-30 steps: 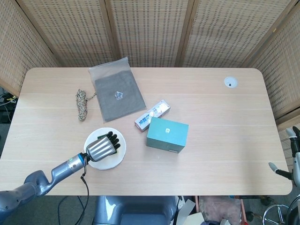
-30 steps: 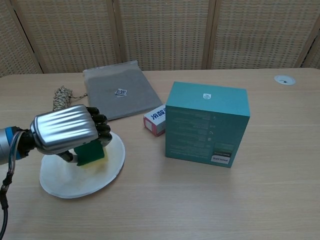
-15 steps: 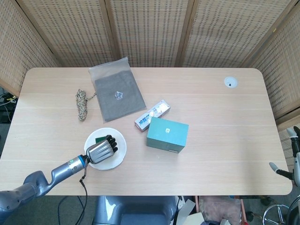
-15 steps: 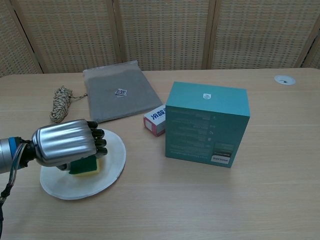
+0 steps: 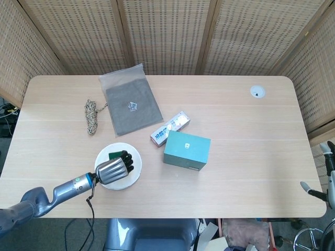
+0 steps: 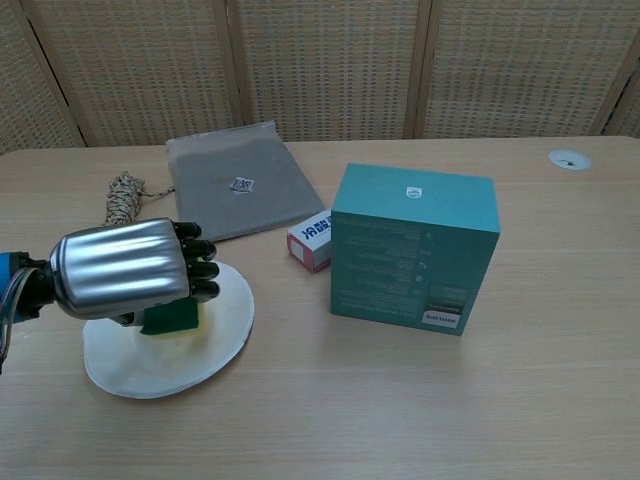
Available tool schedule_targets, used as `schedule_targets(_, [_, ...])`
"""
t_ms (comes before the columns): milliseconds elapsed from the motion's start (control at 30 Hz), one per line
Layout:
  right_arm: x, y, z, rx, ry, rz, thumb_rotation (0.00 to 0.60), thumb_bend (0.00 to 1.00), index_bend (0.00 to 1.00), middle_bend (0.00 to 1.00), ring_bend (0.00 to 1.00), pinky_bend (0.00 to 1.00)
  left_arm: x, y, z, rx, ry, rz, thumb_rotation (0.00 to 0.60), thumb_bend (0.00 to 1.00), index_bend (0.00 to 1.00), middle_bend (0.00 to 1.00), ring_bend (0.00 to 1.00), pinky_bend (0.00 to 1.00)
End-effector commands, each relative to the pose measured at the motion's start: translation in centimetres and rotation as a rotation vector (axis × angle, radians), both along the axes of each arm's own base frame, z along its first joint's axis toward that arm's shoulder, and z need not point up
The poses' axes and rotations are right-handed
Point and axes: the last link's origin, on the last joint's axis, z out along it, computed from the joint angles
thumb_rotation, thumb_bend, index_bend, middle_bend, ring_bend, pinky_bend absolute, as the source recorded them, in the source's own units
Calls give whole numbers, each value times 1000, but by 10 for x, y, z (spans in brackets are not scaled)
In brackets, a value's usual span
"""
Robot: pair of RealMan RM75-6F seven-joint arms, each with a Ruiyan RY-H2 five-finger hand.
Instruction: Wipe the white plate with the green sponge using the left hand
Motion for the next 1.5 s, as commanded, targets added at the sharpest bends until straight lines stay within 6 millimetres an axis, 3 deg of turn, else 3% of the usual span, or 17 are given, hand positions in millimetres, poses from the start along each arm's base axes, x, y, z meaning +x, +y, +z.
schedule_targets(33, [0,0,0,0,-1,1,600,0,0,0,0,0,-2,-2,0,-11,48,-27,600,228,766,465,325,373])
schedule_targets(267, [0,0,1,-2,-4,2,600,0,0,0,0,0,-5,-4,-5,0,110,-62,600,228,772,465,325,373])
schedule_targets(600, [0,0,3,-5,-7,-1,600,0,0,0,0,0,-15,-12,-28,9,189,-116,600,229,781,465,325,371])
schedule_targets(1067, [1,1,3,-5,-9,6,600,0,0,0,0,0,-2,-8,-7,33,85,-134,600,228,783,465,325,361])
schedule_targets(1500, [2,1,3,-3,-8,7,600,0,0,0,0,0,-13,-21,-24,-18,145,-110,600,228,784,465,325,361])
